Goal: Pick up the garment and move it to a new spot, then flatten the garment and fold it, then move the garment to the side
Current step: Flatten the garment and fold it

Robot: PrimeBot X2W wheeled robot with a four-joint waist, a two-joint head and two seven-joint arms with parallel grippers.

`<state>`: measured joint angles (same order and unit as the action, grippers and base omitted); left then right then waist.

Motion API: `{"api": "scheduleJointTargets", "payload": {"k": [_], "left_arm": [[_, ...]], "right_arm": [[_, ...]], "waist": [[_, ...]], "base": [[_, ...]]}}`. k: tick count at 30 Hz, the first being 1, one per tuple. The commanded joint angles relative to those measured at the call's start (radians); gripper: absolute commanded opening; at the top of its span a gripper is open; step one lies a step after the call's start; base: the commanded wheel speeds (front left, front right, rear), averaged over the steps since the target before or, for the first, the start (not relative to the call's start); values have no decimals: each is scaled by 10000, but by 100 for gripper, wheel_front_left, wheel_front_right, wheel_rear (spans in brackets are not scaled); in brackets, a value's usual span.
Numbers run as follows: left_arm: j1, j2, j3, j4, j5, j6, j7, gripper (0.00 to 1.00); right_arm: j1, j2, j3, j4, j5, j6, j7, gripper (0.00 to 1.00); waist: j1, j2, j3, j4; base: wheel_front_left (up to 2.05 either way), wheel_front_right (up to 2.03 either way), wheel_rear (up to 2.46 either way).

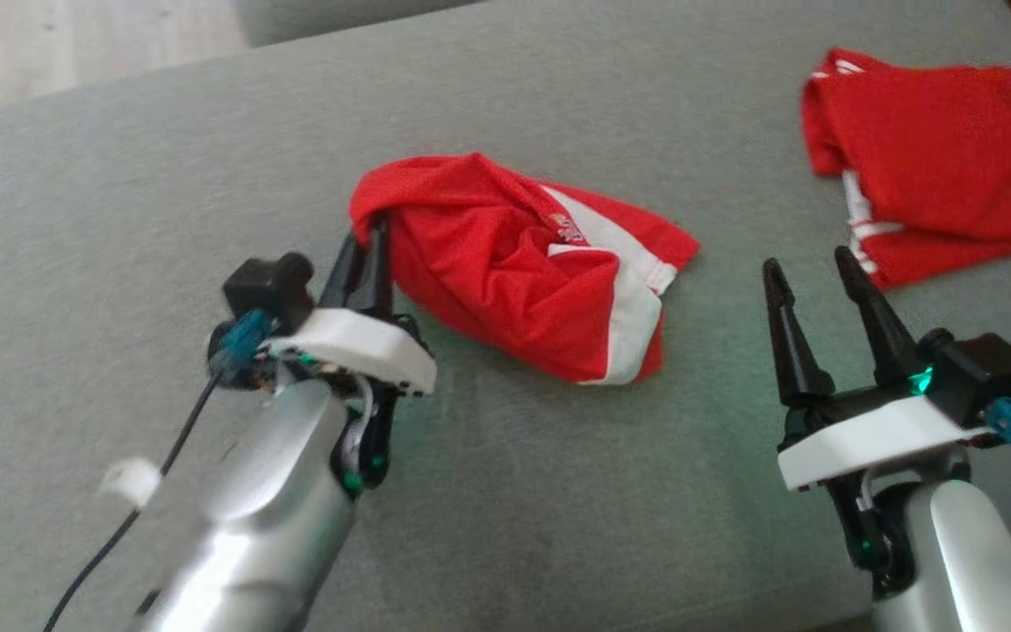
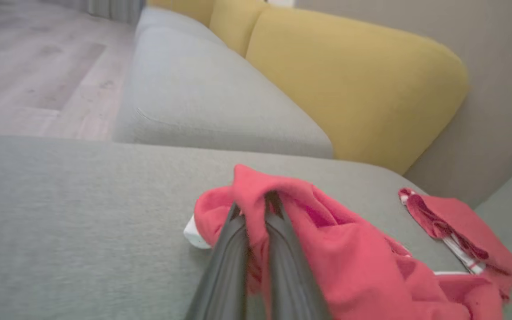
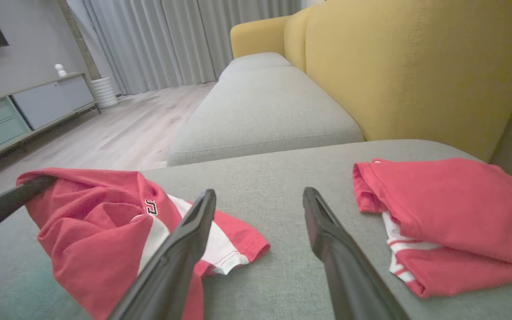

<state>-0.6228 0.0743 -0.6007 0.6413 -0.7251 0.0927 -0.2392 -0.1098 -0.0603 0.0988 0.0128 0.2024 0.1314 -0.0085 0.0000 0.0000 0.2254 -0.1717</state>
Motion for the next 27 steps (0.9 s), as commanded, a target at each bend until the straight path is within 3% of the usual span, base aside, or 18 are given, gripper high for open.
{"api": "scheduleJointTargets", "payload": {"k": [1, 6, 9, 10, 11, 19, 27], "left_arm": [[219, 543, 526, -913, 140, 283, -135, 0], [1825, 1463, 948, -3533, 227, 1355, 51, 0], [2682, 1745, 813, -4211, 72, 1538, 537, 0], [2858, 1790, 751, -4271, 41, 1522, 610, 39], [2971, 1834, 680, -4251, 53, 1483, 635, 100], [3313, 1826, 842, -3708, -247, 999, 222, 100], [4073, 2604, 2309, -4780, 770, 659, -217, 100]], "right_arm": [[-33, -18, 157, -418, -18, -7, 30, 100], [56, -44, 125, -551, -2, -7, 134, 100], [19, -36, 170, -593, 38, -7, 177, 100], [6, -35, 184, -586, 57, -7, 186, 100], [-5, -33, 196, -577, 62, -7, 196, 100], [-12, -36, 200, -496, 90, -7, 214, 100], [259, -77, -4, -372, 107, -7, 417, 100]], "waist": [[0, 0, -260, 536], [0, 0, -436, 1088], [0, 0, -429, 1221], [0, 0, -429, 1257], [0, 0, -431, 1278], [0, 0, -667, 1205], [0, 0, -997, 1172]], "base": [[0, 0, 0], [0, 0, 0], [0, 0, 0], [0, 0, 0], [0, 0, 0], [0, 0, 0], [0, 0, 0]]}}
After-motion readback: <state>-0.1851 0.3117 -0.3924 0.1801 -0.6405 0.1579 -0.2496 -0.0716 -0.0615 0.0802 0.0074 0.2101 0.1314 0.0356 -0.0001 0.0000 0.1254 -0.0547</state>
